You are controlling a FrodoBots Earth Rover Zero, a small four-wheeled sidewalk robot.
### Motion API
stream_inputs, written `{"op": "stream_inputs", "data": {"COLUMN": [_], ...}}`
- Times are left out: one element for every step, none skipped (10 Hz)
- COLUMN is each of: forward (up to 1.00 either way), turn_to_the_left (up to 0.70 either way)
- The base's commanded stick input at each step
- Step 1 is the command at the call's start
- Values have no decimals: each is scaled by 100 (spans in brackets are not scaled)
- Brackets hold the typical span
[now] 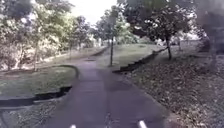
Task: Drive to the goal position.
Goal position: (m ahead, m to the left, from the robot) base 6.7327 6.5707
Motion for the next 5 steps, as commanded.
{"op": "stream_inputs", "data": {"forward": [50, 50, 50, 50, 50], "turn_to_the_left": [0, 0, 0, 0, 0]}}
